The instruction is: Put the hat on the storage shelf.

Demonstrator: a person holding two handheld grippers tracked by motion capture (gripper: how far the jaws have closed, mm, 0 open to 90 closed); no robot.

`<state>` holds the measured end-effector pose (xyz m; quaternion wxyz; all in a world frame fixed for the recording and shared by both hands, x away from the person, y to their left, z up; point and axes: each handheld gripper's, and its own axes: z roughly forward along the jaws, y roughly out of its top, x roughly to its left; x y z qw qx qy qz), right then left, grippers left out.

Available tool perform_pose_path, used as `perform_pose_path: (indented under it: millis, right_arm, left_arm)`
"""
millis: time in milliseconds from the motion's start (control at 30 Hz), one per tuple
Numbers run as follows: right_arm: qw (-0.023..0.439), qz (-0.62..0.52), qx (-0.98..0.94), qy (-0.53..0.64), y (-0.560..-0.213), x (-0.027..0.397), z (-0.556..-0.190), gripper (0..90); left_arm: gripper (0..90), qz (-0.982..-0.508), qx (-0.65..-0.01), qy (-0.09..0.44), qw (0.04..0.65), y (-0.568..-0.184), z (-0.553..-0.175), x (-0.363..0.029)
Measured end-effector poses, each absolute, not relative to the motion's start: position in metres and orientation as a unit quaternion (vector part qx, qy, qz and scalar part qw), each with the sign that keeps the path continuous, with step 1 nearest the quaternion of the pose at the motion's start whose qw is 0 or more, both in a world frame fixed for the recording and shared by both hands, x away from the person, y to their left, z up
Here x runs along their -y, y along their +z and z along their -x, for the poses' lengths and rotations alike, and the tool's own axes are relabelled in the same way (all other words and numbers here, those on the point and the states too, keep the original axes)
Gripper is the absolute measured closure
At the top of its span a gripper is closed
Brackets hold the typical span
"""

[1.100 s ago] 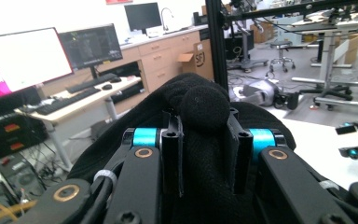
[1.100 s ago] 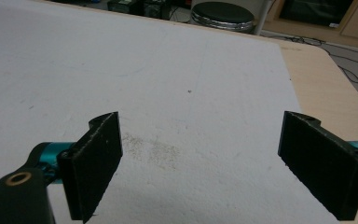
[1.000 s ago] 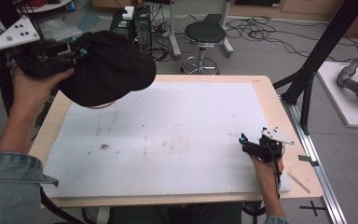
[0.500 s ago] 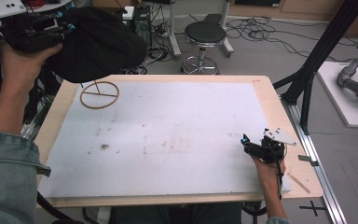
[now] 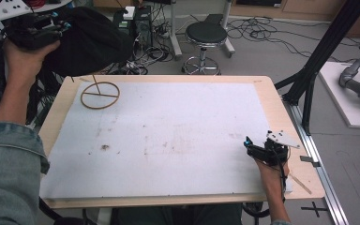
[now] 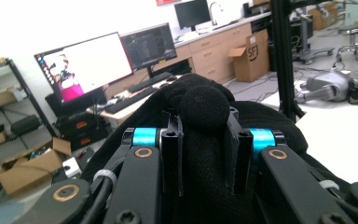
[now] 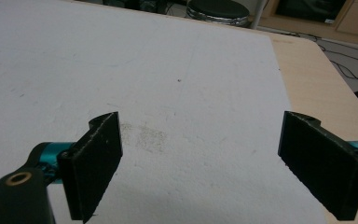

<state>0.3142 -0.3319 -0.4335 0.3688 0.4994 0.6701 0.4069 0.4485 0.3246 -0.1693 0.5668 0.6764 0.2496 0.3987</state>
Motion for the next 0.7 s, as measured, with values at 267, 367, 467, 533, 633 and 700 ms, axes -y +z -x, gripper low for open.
perform_pose_path:
  millis: [267,367,467,533,633,700]
  right_arm:
    - [0.366,-0.496,-0.676,0.404,-0.434,0.331,-0.31,13.4]
    - [0.363,-0.498,-0.676,0.404,-0.434,0.332,-0.309,13.4]
    - [0.366,-0.496,-0.676,0.404,-0.435,0.333,-0.31,13.4]
    - [0.366,-0.498,-0.676,0.402,-0.435,0.333,-0.31,13.4]
    - [0.365,-0.499,-0.676,0.401,-0.435,0.333,-0.31,13.4]
    - [0.363,-0.5,-0.677,0.401,-0.435,0.332,-0.31,13.4]
  left_arm:
    - [72.8,-0.683,-0.277,0.408,0.539,-0.183,-0.466,-0.332]
    - [72.8,-0.686,-0.287,0.405,0.532,-0.191,-0.473,-0.336]
    - [72.8,-0.682,-0.294,0.401,0.536,-0.199,-0.478,-0.34]
    - [72.8,-0.684,-0.299,0.399,0.533,-0.205,-0.482,-0.342]
    - [72.8,-0.682,-0.308,0.396,0.533,-0.214,-0.488,-0.345]
    - [72.8,-0.686,-0.311,0.394,0.528,-0.218,-0.49,-0.347]
